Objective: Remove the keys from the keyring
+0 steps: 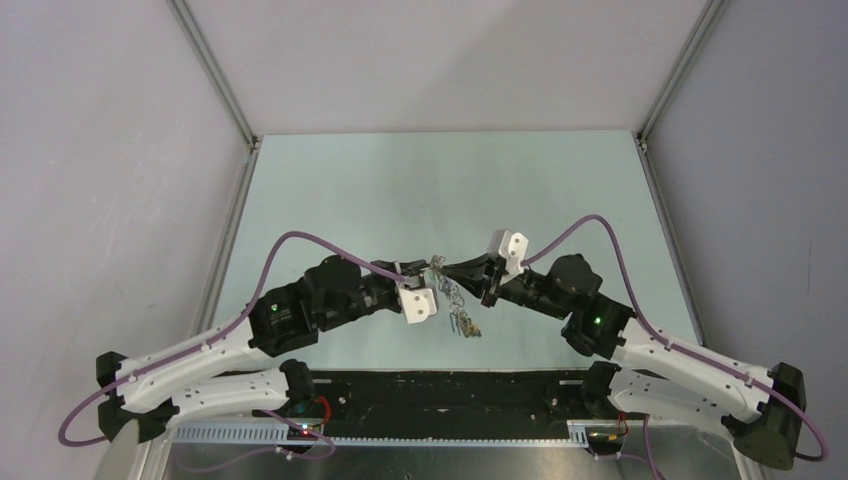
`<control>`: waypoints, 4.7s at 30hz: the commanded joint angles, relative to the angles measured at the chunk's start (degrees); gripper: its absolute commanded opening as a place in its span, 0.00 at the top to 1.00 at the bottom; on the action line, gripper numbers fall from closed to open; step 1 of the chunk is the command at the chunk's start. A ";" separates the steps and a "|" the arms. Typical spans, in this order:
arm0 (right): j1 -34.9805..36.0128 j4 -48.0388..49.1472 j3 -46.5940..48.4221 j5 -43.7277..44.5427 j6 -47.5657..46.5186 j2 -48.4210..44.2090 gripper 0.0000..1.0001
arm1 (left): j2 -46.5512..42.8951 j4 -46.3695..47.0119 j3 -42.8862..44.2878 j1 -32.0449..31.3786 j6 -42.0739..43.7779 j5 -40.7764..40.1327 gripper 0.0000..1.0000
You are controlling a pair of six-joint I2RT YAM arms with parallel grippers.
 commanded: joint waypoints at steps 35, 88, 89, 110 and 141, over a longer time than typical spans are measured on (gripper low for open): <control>0.30 0.46 3.65 -3.11 -5.78 5.55 0.65 | 0.13 3.05 -0.21 0.15 0.24 0.04 1.00; -26.94 15.24 -0.12 -28.22 1.33 16.28 0.50 | 15.81 8.23 7.69 17.20 -4.42 5.45 1.00; -26.41 13.63 0.57 -28.35 -1.13 15.94 0.51 | 15.69 8.28 7.43 17.02 -4.32 5.47 1.00; -16.45 -2.15 12.43 -22.27 -20.60 21.08 0.57 | 14.25 8.15 5.78 13.24 0.20 4.47 1.00; -21.82 3.13 12.17 -26.58 -5.91 18.92 1.00 | 14.60 8.15 6.08 13.24 -0.10 2.84 1.00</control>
